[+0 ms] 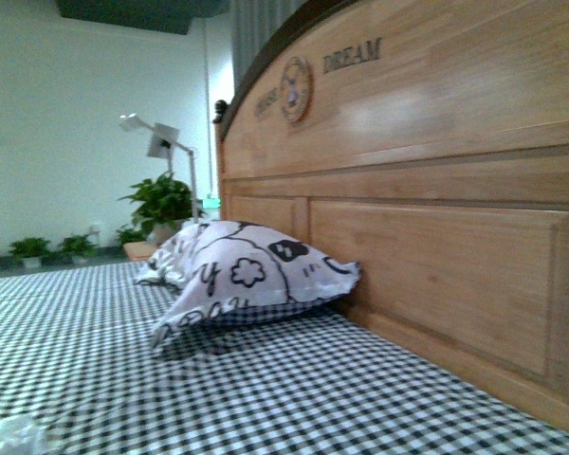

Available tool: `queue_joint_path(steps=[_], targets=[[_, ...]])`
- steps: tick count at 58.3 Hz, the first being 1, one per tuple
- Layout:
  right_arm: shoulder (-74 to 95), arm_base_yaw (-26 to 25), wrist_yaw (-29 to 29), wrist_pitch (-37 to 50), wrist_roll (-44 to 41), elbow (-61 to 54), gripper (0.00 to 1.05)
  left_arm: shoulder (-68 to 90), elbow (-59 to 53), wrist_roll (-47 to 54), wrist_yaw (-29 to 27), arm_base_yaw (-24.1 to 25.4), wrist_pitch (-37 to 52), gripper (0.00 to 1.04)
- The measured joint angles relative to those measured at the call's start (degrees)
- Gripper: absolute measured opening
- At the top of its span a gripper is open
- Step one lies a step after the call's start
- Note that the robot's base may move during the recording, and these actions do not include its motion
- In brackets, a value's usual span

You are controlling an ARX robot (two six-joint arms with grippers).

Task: Clean up trash

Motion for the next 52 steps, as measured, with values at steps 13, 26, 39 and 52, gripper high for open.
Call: queue_joint_path(steps=[13,26,39,52], targets=[[0.0,0.0,0.2,0.0,0.0,0.0,0.20,-0.1,0.0,0.0,0.0,0.0,-0.1,0.29],[0.0,-0.1,0.1,0.0,0.0,0.0,0.20,0.1,0.0,0.0,0.0,0.0,-0.1,0.29],[0.4,0.0,0.0,0.0,0.0,0.0,0.20,0.1,2.0,-1.4,-1.9,0.0,-6.7,0.29],[-0.4,0.0,0.2,0.0,0.0,0.0,0.20,13.9,17.9,-0.3,1.7,3.6,-40.7,0.29]])
